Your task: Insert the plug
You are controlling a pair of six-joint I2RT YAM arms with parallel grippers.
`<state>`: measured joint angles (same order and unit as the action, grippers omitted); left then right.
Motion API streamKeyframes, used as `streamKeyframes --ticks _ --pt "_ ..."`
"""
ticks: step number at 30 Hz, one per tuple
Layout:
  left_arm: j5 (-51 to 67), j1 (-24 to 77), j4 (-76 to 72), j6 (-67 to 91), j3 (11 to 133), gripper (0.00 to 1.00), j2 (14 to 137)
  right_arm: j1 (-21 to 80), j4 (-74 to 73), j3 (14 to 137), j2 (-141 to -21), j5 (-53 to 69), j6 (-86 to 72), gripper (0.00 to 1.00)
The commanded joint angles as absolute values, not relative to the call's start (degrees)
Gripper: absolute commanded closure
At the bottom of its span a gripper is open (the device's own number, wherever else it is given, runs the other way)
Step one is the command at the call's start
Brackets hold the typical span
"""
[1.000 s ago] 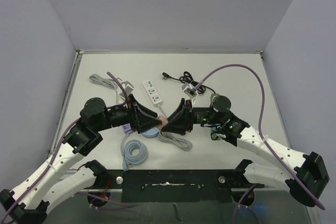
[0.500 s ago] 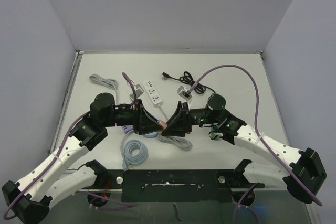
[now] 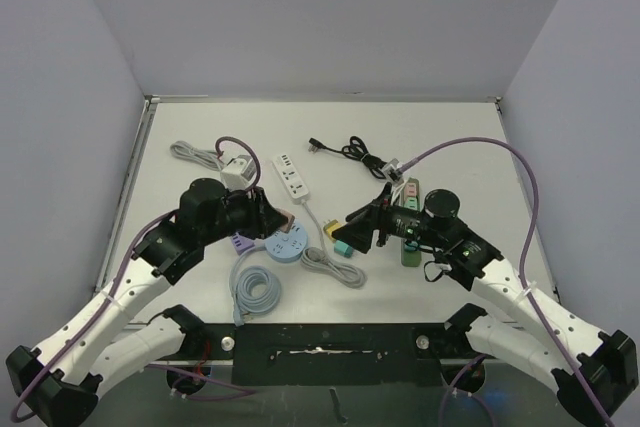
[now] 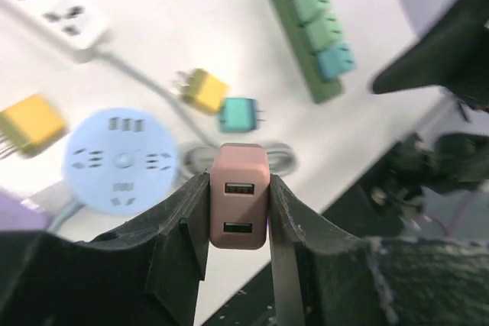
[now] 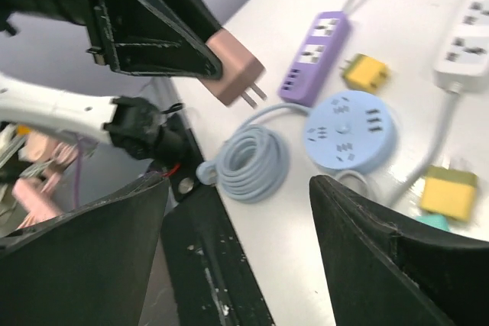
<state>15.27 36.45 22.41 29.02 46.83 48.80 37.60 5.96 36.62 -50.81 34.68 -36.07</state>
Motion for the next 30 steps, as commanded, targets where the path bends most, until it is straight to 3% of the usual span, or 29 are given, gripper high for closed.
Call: streamKeyframes --ticks 1,16,30 --pt "-1.26 35.86 24.77 26.40 46.68 1.00 49.86 36.65 -1.00 34.35 -47.04 21.57 -34.32 0.24" --pt "0.17 35.85 11.87 11.13 39.41 1.00 65.11 36.43 1.11 31.20 -47.40 19.06 -33.95 0.25" --pt "-2.21 35.61 4.61 2.95 34.66 1.00 66.02 35.90 0.85 28.67 -45.57 19.56 -32.43 0.25"
